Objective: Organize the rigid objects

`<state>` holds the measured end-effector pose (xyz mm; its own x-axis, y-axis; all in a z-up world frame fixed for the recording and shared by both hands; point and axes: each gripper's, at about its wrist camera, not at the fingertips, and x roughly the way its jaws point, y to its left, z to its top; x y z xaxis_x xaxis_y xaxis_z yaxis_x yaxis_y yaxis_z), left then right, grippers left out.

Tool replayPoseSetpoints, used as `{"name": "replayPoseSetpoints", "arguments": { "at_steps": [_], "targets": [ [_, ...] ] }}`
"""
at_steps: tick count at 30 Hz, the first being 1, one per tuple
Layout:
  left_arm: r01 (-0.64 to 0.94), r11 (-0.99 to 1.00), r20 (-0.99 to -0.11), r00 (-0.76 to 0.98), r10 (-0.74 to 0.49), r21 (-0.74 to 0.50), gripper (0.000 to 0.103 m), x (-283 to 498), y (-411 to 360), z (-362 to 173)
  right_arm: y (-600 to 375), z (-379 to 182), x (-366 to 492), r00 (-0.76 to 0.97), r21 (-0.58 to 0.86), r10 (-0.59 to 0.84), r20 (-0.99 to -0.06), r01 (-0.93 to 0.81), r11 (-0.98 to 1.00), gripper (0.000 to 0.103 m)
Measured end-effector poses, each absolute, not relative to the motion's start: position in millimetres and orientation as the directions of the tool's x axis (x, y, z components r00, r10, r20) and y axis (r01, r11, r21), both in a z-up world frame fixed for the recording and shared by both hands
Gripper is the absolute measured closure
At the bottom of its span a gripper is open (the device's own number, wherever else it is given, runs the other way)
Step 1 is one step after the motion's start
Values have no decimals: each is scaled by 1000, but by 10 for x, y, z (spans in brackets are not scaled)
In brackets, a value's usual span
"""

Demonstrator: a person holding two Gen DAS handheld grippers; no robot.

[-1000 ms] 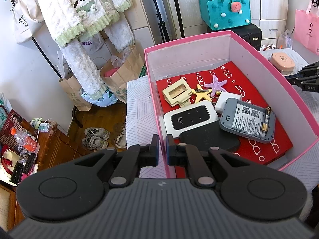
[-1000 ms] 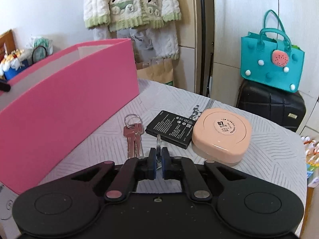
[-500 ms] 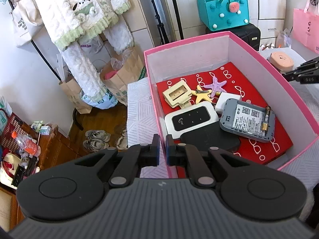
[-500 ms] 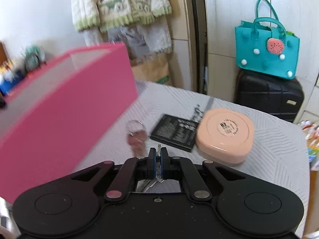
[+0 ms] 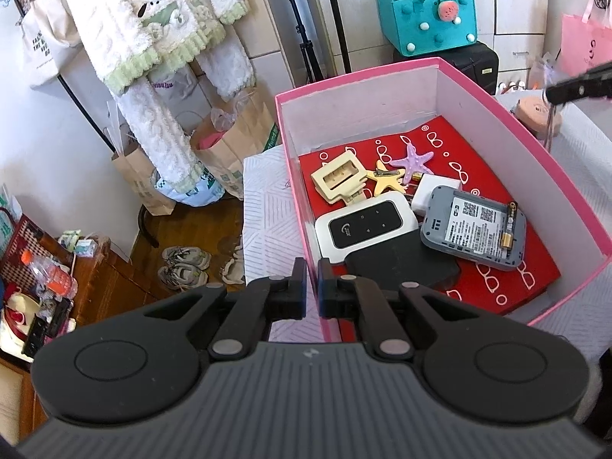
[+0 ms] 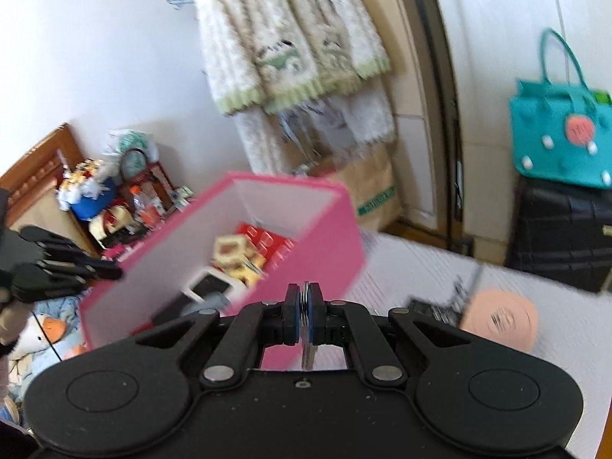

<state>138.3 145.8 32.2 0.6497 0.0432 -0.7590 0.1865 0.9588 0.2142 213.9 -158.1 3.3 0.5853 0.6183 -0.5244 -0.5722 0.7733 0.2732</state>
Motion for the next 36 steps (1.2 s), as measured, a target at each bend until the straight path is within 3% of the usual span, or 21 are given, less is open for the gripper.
{"name": "replayPoseSetpoints", "arguments": {
  "at_steps": [11,20,29,36],
  "targets": [
    [195,957,-768,639,41,214,98,1407,1435,315,-1021,548,2152,527,254,722,-448,-700,668,97],
    [192,962,-769,639,29,195,98,1400,1476,324,-630,111,2487,621,93,568,-541,-627,774,97],
    [194,960,-766,642,31,202,97,1396,1458,317,-1035,272,2186,672,100,555,-490,-589,802,93],
    [189,962,-762,647,28,196,97,1385,1458,324,-1441,66,2237,679,90,470,-563,-516,852,91]
  ]
}}
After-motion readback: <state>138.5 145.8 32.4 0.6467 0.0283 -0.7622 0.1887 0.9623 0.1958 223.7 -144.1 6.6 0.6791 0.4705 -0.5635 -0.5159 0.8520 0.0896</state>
